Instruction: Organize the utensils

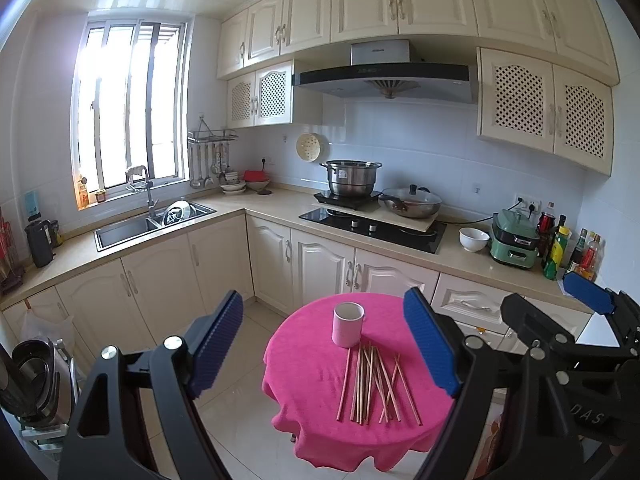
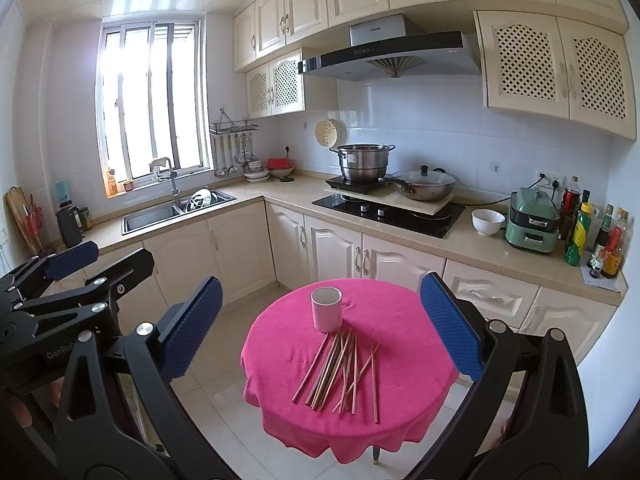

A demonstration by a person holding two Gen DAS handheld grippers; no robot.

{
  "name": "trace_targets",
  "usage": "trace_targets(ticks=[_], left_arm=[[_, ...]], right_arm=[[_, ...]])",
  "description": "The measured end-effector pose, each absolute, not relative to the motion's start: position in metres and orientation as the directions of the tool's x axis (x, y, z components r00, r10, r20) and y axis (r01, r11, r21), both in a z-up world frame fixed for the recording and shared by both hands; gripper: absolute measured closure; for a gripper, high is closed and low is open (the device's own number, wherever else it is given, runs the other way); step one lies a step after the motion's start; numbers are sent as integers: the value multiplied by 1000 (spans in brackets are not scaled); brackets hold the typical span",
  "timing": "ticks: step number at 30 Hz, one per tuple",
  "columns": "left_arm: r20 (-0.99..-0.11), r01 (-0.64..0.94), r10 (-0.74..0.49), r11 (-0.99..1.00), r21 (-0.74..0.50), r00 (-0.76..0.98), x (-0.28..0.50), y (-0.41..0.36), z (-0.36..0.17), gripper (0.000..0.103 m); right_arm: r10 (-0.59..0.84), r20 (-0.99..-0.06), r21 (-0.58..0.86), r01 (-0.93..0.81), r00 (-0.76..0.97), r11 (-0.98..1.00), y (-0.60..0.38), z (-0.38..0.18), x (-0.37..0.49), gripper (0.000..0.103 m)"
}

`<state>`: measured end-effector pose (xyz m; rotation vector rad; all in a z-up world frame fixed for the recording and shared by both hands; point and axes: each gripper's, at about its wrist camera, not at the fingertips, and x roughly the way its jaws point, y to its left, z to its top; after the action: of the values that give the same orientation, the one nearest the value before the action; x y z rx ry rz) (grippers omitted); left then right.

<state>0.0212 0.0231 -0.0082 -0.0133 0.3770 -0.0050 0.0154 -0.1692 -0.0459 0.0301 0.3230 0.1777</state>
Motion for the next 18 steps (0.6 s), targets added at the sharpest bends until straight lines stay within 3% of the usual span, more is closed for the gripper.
trace_targets(ticks=[18], left_arm=[[-358, -6, 4, 1000, -2, 934, 25, 50, -13, 22]], right_arm=[[175, -311, 47, -168, 934, 985, -144, -48, 21, 6]])
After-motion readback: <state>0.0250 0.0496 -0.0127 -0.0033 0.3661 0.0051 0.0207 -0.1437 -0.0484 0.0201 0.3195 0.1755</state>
